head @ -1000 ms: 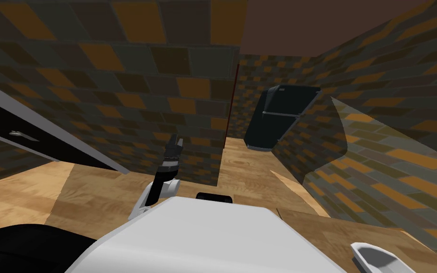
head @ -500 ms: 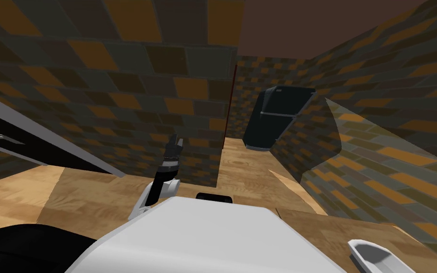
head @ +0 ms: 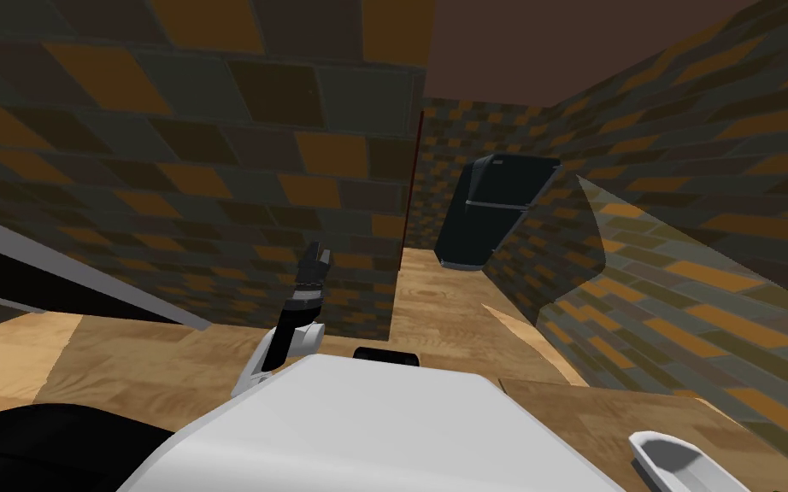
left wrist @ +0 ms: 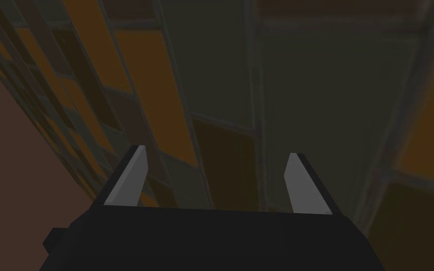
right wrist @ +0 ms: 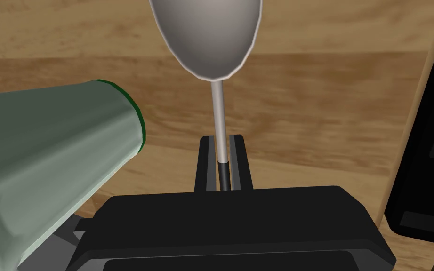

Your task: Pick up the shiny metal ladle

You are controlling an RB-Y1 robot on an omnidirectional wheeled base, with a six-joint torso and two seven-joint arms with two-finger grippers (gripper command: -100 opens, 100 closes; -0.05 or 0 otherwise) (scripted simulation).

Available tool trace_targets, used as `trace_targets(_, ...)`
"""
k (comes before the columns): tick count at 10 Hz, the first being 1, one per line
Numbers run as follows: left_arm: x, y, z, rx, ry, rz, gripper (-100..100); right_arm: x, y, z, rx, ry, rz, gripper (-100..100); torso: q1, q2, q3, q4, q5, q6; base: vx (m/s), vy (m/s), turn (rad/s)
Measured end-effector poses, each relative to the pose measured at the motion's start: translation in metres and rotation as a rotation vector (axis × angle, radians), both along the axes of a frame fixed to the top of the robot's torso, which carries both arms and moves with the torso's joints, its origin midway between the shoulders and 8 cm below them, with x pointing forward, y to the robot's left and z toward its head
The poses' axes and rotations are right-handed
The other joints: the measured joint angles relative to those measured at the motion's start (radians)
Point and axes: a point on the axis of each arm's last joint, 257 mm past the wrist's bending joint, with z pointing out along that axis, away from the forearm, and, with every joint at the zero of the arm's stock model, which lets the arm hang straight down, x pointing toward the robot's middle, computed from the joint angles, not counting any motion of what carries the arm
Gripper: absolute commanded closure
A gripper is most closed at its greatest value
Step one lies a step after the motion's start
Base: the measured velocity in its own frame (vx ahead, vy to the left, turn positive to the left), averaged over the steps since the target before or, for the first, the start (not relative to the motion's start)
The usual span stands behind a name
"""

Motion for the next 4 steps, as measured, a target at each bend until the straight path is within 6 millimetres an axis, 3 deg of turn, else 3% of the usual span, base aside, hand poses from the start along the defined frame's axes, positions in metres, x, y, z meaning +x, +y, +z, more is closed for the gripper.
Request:
trace_targets(3, 0.0000, 0.0000, 0.0000, 0.000, 0.000, 0.000, 0, -0.0009, -0.0063, 0.0074, -0.004, 0.001, 0.025, 100, 0.001, -0.002, -0.001, 0.000, 0.000, -0.001, 0.053, 0.007, -0.049)
trace_targets(4, 0.0000, 0.0000, 0.0000, 0.000, 0.000, 0.000, 0, -0.0007, -0.0064, 0.0075, -0.002, 0.001, 0.028, 0, 0.001, 0.000, 0.000, 0.000, 0.000, -0.001, 0.005, 0.001, 0.003)
